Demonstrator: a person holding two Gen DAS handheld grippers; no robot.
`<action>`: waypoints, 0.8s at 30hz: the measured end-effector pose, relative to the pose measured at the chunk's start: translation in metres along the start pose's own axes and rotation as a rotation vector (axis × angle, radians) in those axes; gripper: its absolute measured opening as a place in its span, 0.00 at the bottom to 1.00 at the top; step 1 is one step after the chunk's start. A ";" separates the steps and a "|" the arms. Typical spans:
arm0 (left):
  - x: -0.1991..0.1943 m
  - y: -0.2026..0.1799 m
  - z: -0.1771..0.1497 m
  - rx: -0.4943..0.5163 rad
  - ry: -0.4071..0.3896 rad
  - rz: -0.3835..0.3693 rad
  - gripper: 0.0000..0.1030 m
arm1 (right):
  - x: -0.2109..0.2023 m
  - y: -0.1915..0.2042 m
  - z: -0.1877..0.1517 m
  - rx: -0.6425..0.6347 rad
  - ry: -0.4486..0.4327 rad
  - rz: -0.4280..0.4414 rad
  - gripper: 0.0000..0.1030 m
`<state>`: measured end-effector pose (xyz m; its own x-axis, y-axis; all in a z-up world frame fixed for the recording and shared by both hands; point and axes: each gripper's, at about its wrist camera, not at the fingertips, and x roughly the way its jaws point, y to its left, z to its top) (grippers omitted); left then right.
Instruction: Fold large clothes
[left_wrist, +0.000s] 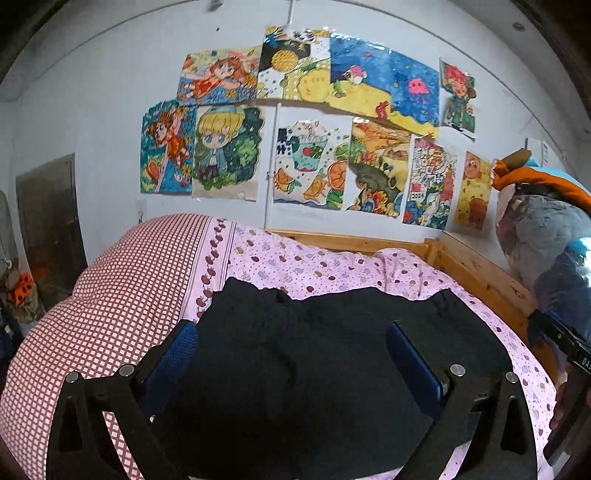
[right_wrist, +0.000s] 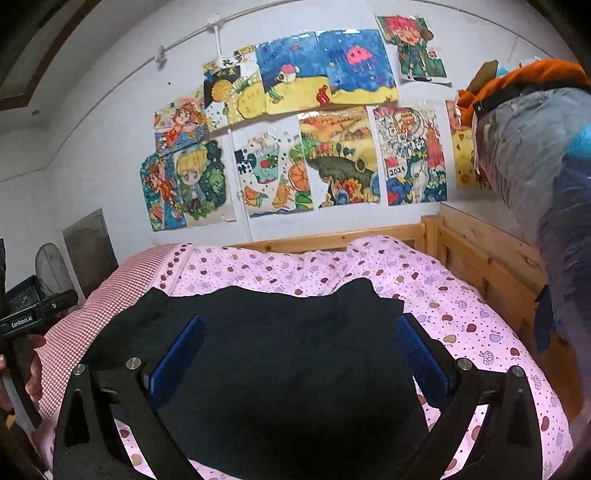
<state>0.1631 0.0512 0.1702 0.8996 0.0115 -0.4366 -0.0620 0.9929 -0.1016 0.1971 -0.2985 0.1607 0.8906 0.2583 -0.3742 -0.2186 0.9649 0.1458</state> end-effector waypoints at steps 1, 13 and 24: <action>-0.004 -0.003 -0.001 0.011 -0.001 -0.002 1.00 | -0.004 0.002 0.001 -0.002 -0.005 0.007 0.98; -0.032 -0.025 -0.016 0.113 -0.015 -0.023 1.00 | -0.029 0.033 -0.009 -0.055 -0.025 0.060 0.98; -0.053 -0.022 -0.032 0.089 -0.036 -0.013 1.00 | -0.045 0.048 -0.031 -0.067 -0.004 0.070 0.98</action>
<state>0.1030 0.0250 0.1669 0.9152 0.0008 -0.4031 -0.0127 0.9996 -0.0269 0.1343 -0.2619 0.1560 0.8739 0.3248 -0.3616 -0.3059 0.9457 0.1101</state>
